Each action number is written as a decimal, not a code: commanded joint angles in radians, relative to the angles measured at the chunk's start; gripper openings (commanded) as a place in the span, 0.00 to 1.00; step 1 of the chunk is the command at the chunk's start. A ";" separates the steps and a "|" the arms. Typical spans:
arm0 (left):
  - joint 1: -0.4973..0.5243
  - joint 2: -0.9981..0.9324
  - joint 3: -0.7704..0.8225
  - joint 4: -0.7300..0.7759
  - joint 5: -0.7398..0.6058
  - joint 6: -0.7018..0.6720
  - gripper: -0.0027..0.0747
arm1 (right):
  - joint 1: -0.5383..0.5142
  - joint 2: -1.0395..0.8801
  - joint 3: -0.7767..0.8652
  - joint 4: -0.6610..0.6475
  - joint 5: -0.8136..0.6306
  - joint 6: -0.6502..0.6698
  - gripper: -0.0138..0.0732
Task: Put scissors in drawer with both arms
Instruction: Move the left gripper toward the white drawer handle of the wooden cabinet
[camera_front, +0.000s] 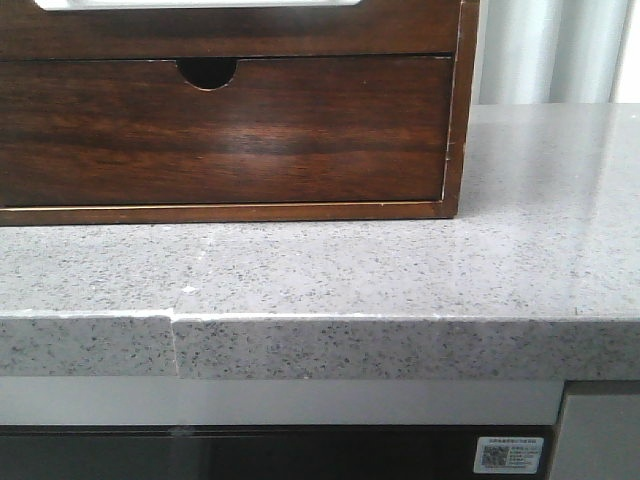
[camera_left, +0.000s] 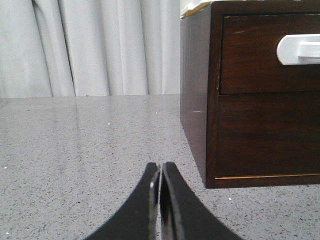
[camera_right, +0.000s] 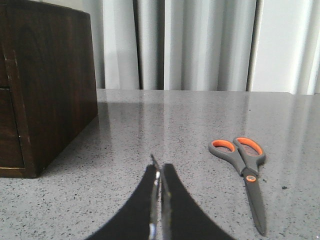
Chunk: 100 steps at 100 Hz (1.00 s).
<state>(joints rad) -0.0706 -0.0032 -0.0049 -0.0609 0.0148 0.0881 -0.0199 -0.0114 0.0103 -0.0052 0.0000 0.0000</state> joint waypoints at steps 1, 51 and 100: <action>-0.007 -0.032 0.035 -0.007 -0.080 -0.010 0.01 | -0.007 -0.019 0.017 -0.010 -0.074 0.000 0.08; -0.007 -0.032 0.035 -0.007 -0.080 -0.010 0.01 | -0.007 -0.019 0.017 -0.010 -0.074 0.000 0.08; -0.007 -0.032 -0.039 -0.097 -0.076 -0.010 0.01 | -0.007 -0.019 -0.079 0.025 0.043 0.006 0.08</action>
<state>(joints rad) -0.0706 -0.0032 -0.0098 -0.1055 -0.0065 0.0881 -0.0199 -0.0114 -0.0038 0.0145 0.0493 0.0000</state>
